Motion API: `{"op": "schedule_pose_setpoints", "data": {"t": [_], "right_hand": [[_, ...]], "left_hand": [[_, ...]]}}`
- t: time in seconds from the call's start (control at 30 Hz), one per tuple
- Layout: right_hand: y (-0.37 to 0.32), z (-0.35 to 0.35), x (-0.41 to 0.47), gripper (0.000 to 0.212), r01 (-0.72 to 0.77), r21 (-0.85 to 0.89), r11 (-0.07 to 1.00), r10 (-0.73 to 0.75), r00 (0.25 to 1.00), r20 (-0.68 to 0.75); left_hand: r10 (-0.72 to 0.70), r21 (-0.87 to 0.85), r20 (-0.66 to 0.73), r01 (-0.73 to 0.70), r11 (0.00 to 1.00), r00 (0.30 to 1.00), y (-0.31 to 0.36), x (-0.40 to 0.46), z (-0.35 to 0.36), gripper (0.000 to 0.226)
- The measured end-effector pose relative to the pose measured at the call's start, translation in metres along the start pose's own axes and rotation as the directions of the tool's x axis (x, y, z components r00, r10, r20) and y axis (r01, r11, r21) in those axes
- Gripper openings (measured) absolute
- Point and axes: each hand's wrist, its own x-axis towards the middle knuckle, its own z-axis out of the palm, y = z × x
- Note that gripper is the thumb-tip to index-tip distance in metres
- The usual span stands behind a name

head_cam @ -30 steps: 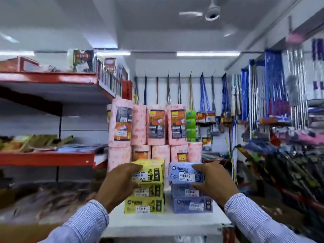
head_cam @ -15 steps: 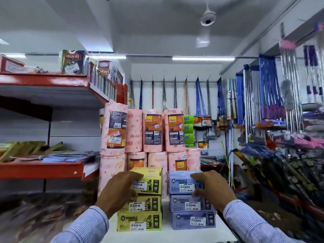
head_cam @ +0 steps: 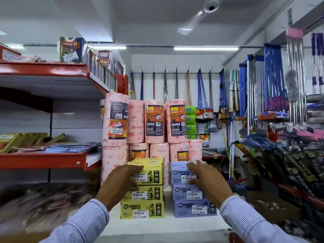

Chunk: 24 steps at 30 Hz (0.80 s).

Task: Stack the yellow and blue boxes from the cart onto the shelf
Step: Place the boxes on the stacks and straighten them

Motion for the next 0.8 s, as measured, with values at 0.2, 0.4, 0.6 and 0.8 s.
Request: {"op": "schedule_pose_setpoints", "data": {"t": [0.2,0.4,0.6,0.8], "right_hand": [[-0.067,0.048,0.003,0.063,0.283,-0.100,0.954,-0.298,0.936,-0.188],[-0.096,0.092,0.006,0.068,0.270,-0.135,0.953,-0.294,0.931,-0.217],[-0.097,0.118,0.000,0.069,0.208,-0.074,0.975,-0.218,0.961,-0.172],[-0.095,0.127,0.004,0.069,0.212,-0.068,0.975,-0.219,0.966,-0.133]], "left_hand": [[0.084,-0.018,-0.038,-0.085,0.996,0.996,-0.004,-0.010,0.005,0.054],[0.308,0.382,-0.172,-0.225,0.896,0.936,-0.030,-0.027,0.032,0.063],[0.289,0.507,-0.144,-0.180,0.843,0.947,-0.047,-0.037,0.051,0.068],[0.286,0.476,-0.114,-0.200,0.857,0.952,-0.057,-0.033,0.054,0.069]]}}
